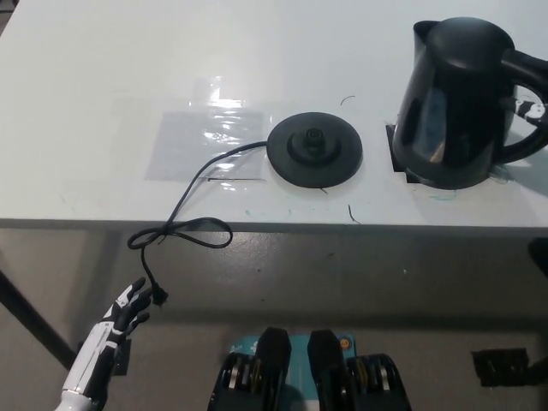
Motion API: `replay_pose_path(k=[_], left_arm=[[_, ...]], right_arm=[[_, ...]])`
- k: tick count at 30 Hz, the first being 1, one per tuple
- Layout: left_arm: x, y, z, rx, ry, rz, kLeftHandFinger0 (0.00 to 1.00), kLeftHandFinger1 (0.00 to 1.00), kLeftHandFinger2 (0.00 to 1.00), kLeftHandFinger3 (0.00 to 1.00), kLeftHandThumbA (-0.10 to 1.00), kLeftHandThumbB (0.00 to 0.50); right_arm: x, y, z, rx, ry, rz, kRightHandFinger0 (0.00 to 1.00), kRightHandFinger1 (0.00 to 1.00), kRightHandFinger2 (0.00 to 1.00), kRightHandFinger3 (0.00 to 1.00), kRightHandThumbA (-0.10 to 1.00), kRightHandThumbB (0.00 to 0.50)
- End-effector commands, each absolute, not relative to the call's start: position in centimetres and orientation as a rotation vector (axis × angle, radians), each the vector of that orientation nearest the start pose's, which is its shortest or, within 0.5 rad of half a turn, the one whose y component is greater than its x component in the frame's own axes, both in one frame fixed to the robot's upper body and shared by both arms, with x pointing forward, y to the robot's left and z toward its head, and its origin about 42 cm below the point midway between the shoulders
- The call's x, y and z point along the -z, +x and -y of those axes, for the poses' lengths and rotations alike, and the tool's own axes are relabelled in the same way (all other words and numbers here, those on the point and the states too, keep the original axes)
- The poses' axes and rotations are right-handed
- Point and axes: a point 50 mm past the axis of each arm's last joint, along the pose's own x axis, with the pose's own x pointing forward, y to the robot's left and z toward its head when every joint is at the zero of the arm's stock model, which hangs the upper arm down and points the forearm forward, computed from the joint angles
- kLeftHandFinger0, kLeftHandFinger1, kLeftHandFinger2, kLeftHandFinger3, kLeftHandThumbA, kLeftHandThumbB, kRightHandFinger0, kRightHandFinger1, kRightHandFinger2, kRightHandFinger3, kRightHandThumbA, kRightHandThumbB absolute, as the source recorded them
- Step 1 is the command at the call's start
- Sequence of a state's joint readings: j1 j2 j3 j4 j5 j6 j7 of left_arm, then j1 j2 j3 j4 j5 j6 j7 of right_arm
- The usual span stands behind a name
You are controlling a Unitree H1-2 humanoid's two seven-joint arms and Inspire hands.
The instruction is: A kettle and its base are kept separately on the desk infront of the robot and the robot uses its right hand to lift the kettle by its handle and places it on its base to align it correctly.
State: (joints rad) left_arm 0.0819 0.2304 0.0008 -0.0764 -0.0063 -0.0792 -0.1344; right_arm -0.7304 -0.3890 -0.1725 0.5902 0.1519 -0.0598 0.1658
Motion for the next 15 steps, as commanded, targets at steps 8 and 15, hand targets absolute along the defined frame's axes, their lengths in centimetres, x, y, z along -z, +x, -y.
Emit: replay_pose_path(k=[8,15], left_arm=[[-11.7,26.0,-28.5,0.172,0.242,0.11,1.0,1.0,1.0,1.0,1.0,0.324],[-11.6,26.1,-28.7,0.179,0.24,0.112,1.0,1.0,1.0,1.0,1.0,0.291]], right_arm=[[-27.0,51.8,36.5,0.005,-0.173,0.214,1.0,1.0,1.0,1.0,0.99,0.185],[-25.6,52.3,37.4,0.029,-0.185,0.162,1.0,1.0,1.0,1.0,0.99,0.295]])
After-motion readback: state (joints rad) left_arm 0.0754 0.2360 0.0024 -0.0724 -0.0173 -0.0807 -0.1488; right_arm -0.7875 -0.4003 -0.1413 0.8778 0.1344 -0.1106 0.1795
